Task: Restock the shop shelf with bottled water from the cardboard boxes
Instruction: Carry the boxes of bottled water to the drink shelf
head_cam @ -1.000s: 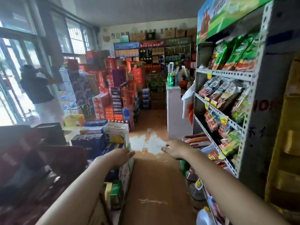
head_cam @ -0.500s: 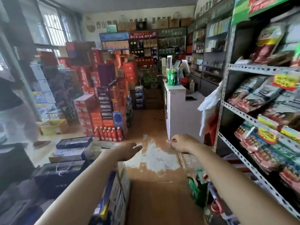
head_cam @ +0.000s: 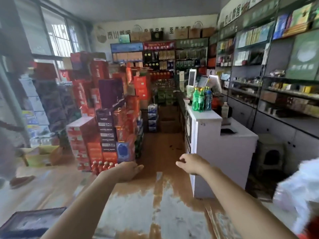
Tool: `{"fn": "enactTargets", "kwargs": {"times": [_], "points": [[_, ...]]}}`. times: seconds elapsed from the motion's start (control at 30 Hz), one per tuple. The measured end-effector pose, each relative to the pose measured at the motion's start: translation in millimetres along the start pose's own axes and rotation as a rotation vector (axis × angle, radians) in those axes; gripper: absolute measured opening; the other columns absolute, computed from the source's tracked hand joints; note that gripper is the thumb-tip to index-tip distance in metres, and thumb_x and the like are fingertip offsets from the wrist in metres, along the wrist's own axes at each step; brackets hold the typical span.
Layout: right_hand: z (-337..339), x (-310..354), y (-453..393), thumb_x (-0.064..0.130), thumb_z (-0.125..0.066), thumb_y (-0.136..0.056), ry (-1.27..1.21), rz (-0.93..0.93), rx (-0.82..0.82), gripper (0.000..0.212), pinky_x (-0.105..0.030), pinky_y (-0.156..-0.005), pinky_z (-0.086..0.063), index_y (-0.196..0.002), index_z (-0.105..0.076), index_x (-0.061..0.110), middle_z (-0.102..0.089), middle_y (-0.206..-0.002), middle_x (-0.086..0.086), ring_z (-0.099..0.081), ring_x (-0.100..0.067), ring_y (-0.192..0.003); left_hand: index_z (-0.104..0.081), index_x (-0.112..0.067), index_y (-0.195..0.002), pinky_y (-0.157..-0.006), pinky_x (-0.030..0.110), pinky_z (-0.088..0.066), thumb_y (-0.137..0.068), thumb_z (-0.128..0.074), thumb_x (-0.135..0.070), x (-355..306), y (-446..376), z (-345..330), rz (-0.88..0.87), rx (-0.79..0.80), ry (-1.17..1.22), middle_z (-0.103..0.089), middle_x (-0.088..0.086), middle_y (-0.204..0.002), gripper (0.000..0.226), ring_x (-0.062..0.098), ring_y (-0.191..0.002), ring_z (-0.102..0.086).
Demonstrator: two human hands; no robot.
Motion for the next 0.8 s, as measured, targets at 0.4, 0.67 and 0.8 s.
{"fn": "enactTargets", "kwargs": {"times": [0.4,0.67,0.8], "points": [[69.3,-27.2,-414.2,0.052,-0.045,-0.091,-0.088,-0.067,-0.078,0.028,-0.027,-0.058,-0.032,-0.073,-0.043,0.031,-0.039,-0.074,0.009,-0.044,-0.017,-0.074,-0.054,-0.013,-0.128,-0.104,0.039,-0.039,-0.096,-0.034,-0.047,-15.9,-436.6,107.9,-0.128,0.034,-0.054,-0.055,0.008,-0.132,0.050,0.027,-0.122,-0.050],[78.2,-55.9,-684.8,0.052,-0.044,-0.093,-0.018,-0.054,-0.062,0.050,-0.035,-0.091,-0.044,-0.130,-0.052,0.020,-0.056,-0.128,-0.006,-0.055,-0.027,-0.115,-0.054,-0.011,-0.127,-0.102,0.037,-0.039,-0.097,-0.035,-0.049,-37.3,-704.3,142.7,-0.086,0.019,0.020,-0.055,0.011,-0.131,0.052,0.028,-0.122,-0.050],[84.7,-75.1,-824.7,0.053,-0.043,-0.094,-0.018,-0.067,-0.011,0.054,-0.037,-0.098,-0.044,-0.137,-0.046,0.021,-0.049,-0.138,-0.005,-0.051,-0.025,-0.122,-0.056,-0.013,-0.127,-0.101,0.037,-0.042,-0.096,-0.036,-0.050,-44.3,-839.4,177.1,-0.054,0.004,0.046,-0.056,0.010,-0.130,0.052,0.027,-0.120,-0.053]]}}
Point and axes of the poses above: each hand's wrist, its own y-axis away from the middle knuckle, its own z-axis out of the back of the hand, x = y × z, the point moved 9 cm from there along -y, towards the middle knuckle
